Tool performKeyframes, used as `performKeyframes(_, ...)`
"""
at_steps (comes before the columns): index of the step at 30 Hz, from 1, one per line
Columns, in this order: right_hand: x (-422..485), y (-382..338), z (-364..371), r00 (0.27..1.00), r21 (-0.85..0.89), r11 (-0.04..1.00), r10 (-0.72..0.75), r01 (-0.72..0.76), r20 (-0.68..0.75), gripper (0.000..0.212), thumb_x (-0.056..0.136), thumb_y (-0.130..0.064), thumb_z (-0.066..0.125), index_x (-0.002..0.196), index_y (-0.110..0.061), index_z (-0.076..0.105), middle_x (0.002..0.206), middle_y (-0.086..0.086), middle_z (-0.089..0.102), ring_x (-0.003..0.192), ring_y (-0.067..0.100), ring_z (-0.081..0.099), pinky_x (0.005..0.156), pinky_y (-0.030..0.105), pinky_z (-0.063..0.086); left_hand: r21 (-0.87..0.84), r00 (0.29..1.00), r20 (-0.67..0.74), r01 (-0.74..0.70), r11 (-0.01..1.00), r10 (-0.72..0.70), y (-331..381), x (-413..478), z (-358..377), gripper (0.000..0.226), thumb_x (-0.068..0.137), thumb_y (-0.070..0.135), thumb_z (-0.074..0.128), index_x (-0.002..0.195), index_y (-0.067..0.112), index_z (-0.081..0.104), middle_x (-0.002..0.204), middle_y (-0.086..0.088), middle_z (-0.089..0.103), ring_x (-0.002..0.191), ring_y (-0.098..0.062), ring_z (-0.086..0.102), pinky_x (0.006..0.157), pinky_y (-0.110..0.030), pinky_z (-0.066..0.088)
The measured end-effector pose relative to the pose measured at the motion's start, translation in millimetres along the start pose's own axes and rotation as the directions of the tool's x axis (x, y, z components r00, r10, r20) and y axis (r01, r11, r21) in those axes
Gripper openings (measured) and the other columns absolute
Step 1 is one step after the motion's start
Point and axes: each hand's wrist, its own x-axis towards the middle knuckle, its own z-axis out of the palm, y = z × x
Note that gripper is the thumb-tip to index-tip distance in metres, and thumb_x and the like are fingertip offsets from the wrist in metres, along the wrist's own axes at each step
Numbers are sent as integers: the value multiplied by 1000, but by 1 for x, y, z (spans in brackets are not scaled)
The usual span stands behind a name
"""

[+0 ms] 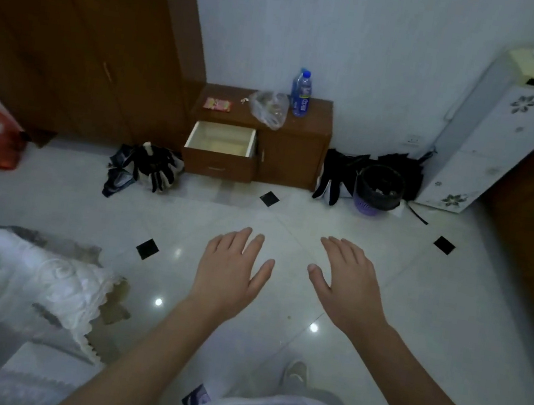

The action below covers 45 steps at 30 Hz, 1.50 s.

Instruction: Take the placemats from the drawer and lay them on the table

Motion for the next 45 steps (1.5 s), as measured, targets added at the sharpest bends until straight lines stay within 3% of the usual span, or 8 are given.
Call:
performKeyframes(7, 20, 30, 14, 998, 13, 1000, -20, 20, 67, 58, 100, -47, 43, 150, -18, 39, 154, 0, 42, 143, 20, 32, 117, 39, 27, 19, 999, 39, 5, 1000, -6, -1, 31, 9, 66, 100, 58, 20, 143, 19, 50, 147, -8, 52, 132, -27, 49, 110, -44, 36)
performKeyframes(12, 67, 26, 42, 975, 53, 987, -157, 151, 157, 57, 100, -46, 42, 150, -19, 39, 154, 1, 41, 143, 21, 34, 116, 38, 27, 56, 989, 62, 131, 990, -135, -28, 32, 22, 62, 99, 53, 28, 135, 15, 60, 138, -10, 60, 122, -29, 59, 105, -46, 44)
performKeyframes(18, 147, -3, 69, 896, 81, 927, -375, 366, 238, 59, 101, -49, 37, 153, -20, 34, 158, 0, 35, 146, 20, 27, 118, 35, 19, 92, 936, 64, 339, 936, -345, -59, 34, 27, 59, 98, 51, 32, 132, 13, 63, 134, -12, 63, 119, -31, 61, 103, -48, 46)
performKeyframes(23, 203, -29, 84, 849, 125, 892, -452, 434, 276, 57, 101, -48, 38, 152, -20, 36, 158, -1, 36, 146, 20, 28, 119, 36, 20, 81, 907, 42, 416, 906, -420, -86, 50, 31, 55, 98, 48, 35, 128, 11, 65, 130, -12, 65, 114, -30, 62, 99, -45, 46)
performKeyframes(31, 292, -41, 119, 886, 112, 936, -352, 333, 302, 56, 100, -44, 44, 150, -17, 40, 154, 2, 42, 143, 20, 33, 118, 39, 27, 36, 898, 71, 434, 900, -435, -159, 139, 49, 56, 98, 48, 35, 128, 12, 65, 131, -12, 64, 115, -31, 62, 100, -48, 46)
performKeyframes(41, 394, -47, 141, 955, 12, 993, -116, 117, 273, 57, 101, -45, 43, 150, -16, 40, 154, 3, 42, 143, 22, 34, 117, 37, 26, 33, 984, 134, 118, 993, -121, -248, 323, 44, 56, 99, 49, 35, 130, 11, 62, 133, -13, 63, 116, -32, 61, 101, -46, 46)
performKeyframes(45, 448, -48, 157, 957, 21, 998, -66, 63, 282, 58, 100, -46, 43, 149, -15, 41, 153, 4, 43, 143, 23, 35, 116, 38, 27, 25, 981, 174, 85, 996, -88, -272, 387, 46, 58, 98, 48, 34, 131, 10, 62, 132, -13, 63, 116, -33, 61, 102, -47, 45)
